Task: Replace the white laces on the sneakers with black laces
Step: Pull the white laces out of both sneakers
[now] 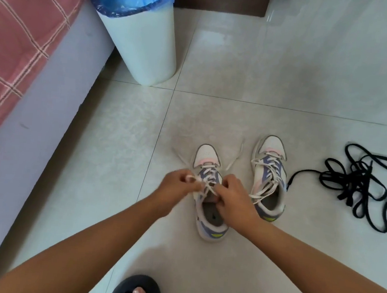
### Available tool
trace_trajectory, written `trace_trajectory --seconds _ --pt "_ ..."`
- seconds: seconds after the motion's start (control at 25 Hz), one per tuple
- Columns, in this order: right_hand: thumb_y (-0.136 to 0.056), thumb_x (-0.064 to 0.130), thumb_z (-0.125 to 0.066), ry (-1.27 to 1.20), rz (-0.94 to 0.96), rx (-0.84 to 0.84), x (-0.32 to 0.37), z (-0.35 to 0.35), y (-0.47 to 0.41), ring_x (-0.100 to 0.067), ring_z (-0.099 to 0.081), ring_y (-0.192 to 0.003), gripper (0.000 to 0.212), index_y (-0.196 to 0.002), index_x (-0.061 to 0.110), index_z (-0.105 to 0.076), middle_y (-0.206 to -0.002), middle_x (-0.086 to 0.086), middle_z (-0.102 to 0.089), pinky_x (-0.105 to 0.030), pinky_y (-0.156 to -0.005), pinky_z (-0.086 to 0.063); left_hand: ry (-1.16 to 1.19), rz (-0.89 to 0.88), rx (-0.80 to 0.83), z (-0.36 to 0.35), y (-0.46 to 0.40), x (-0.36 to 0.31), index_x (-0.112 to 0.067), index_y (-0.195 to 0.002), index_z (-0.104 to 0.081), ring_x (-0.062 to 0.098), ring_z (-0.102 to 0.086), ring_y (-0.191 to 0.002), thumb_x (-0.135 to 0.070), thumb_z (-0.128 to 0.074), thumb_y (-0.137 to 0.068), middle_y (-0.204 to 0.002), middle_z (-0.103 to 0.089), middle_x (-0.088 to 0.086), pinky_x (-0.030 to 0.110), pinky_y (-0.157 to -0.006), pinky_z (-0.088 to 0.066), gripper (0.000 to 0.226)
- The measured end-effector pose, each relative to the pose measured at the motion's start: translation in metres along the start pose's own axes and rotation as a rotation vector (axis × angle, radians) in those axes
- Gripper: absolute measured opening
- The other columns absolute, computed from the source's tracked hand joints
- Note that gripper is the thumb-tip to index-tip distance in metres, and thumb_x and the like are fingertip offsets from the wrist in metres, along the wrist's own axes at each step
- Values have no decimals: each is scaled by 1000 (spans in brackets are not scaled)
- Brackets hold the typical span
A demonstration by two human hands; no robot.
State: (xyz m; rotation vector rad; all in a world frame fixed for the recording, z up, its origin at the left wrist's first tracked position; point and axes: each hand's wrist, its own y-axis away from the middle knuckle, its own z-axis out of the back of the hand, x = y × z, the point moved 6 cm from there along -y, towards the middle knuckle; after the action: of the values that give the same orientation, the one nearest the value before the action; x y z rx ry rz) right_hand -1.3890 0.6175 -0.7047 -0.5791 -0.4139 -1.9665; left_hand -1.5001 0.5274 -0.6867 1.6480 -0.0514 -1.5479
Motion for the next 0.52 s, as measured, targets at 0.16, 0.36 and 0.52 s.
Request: trace_trajectory --seconds 0.16,0.36,0.52 --pt "-77 1 -69 -815 -541 59 -23 22 2 -13 -44 -67 36 -60 18 -43 -71 4 -46 -20 -63 -38 548 143 -150 50 -6 0 -14 -71 -53 13 -57 -79 -6 -59 -88 -69 -55 1 38 -85 -47 20" --pt "-81 8 -68 -1129 -733 -352 -73 106 -18 -16 -50 -70 22 -70 18 -52 -72 -1 -54 -27 -66 -40 448 229 -294 102 -9 15 -16 -85 -58 16 -60 -82 -24 -62 -89 -86 -55 3 36 -78 -49 10" --pt "-85 29 -66 -335 -607 64 -62 95 -21 -28 -56 -100 43 -119 8 -49 -103 -8 -54 -33 -78 -43 -816 256 -50 63 -9 17 -5 -83 -59 28 -63 -90 -40 -55 -92 -81 -61 9 29 -68 -43 36"
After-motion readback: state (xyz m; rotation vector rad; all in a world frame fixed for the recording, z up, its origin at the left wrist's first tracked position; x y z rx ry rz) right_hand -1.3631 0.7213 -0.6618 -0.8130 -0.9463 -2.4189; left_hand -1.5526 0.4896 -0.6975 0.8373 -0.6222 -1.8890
